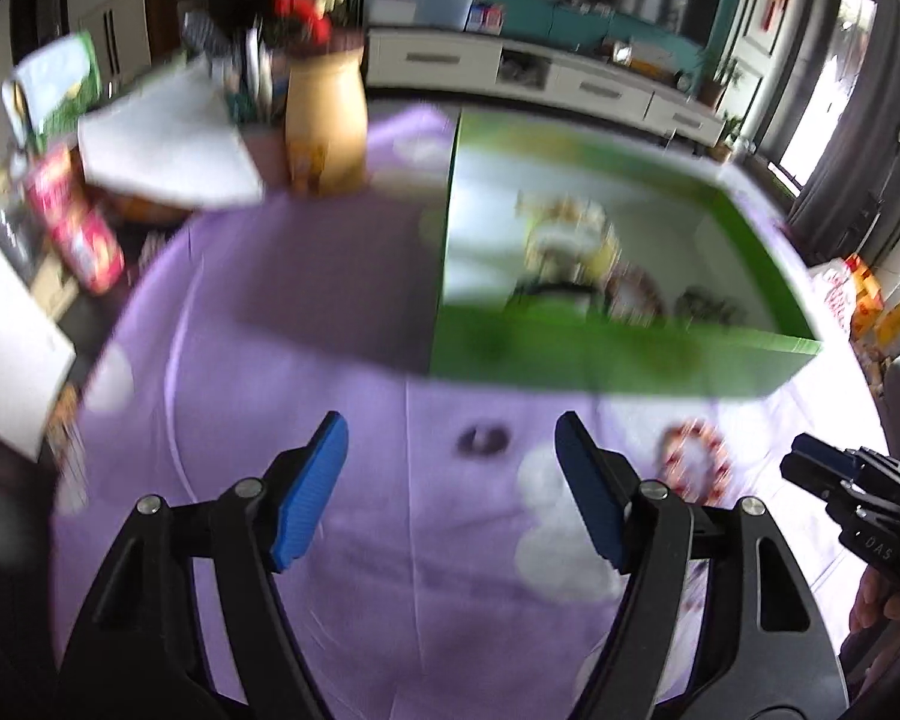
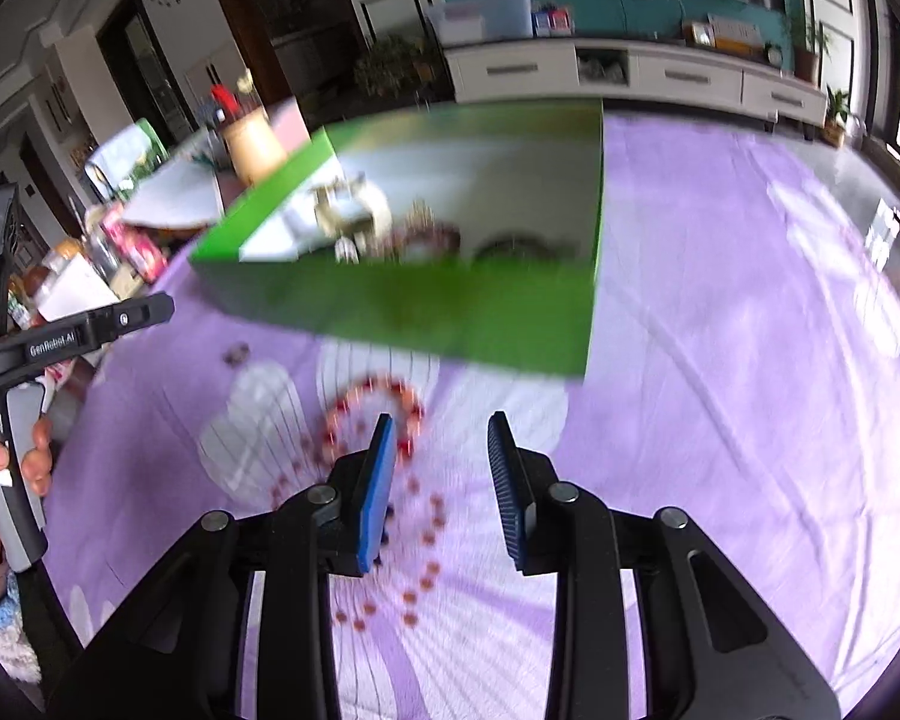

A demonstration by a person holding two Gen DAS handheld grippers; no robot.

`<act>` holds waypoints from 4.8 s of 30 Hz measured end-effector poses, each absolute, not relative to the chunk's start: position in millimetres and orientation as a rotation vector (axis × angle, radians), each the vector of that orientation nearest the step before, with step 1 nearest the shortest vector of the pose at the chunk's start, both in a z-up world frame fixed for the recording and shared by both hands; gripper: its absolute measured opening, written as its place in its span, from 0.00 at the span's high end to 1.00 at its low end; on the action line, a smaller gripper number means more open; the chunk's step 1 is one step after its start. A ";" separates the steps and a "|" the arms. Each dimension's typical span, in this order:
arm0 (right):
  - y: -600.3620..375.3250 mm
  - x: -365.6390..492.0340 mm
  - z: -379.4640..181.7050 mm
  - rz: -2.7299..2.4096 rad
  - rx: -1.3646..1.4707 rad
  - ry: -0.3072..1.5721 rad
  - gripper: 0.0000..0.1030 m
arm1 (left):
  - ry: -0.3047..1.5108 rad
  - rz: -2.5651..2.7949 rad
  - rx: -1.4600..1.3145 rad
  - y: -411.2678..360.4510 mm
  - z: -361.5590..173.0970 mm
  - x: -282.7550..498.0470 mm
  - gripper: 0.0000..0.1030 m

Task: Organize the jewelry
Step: 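Withdraw both open tools from the box toward the remaining jewelry, then grasp the small dark ring with the left tool while the right grasps the red bead bracelet, then carry the dark ring and red bead bracelet over the green box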

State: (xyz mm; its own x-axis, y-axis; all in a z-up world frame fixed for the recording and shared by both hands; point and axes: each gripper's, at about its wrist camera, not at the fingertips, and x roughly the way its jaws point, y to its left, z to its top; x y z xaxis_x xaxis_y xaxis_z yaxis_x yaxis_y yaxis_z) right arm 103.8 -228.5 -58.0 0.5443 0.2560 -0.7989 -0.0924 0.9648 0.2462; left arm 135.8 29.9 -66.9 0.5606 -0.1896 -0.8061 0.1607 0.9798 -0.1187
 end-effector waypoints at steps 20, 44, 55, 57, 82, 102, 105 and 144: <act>-184.5 131.6 -85.4 0.155 -0.030 0.986 0.76 | 0.996 -0.172 0.044 2.7 -104.9 156.2 0.40; -183.3 117.2 -73.9 0.179 0.009 0.941 0.93 | 0.962 -0.216 0.095 -14.3 -105.2 147.3 0.82; -185.9 95.2 -32.0 0.174 -0.014 0.838 0.93 | 0.913 -0.258 0.090 -17.5 -79.9 127.5 0.82; -187.7 92.2 -27.5 0.171 -0.011 0.828 0.93 | 0.906 -0.269 0.089 -19.0 -73.5 123.2 0.82; -202.0 84.8 27.3 0.188 0.016 0.714 0.93 | 0.831 -0.305 0.107 -33.7 -21.2 112.0 0.82; -209.3 120.7 43.7 0.187 0.021 0.670 0.93 | 0.779 -0.320 0.113 -57.5 6.2 154.8 0.82; -212.7 128.7 42.8 0.181 0.026 0.672 0.93 | 0.777 -0.322 0.116 -62.2 8.3 160.1 0.82; -242.9 226.5 -11.8 0.156 0.136 0.820 0.93 | 0.923 -0.333 0.095 -104.9 -38.8 261.2 0.82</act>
State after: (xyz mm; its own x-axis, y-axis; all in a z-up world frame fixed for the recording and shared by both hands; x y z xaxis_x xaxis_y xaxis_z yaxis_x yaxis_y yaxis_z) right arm 226.5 -242.9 -11.8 0.6715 0.1907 -0.7160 -0.0860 0.9798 0.1804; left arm 261.2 -104.9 -38.8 0.5566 -0.2415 -0.7949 0.3221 0.9447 -0.0615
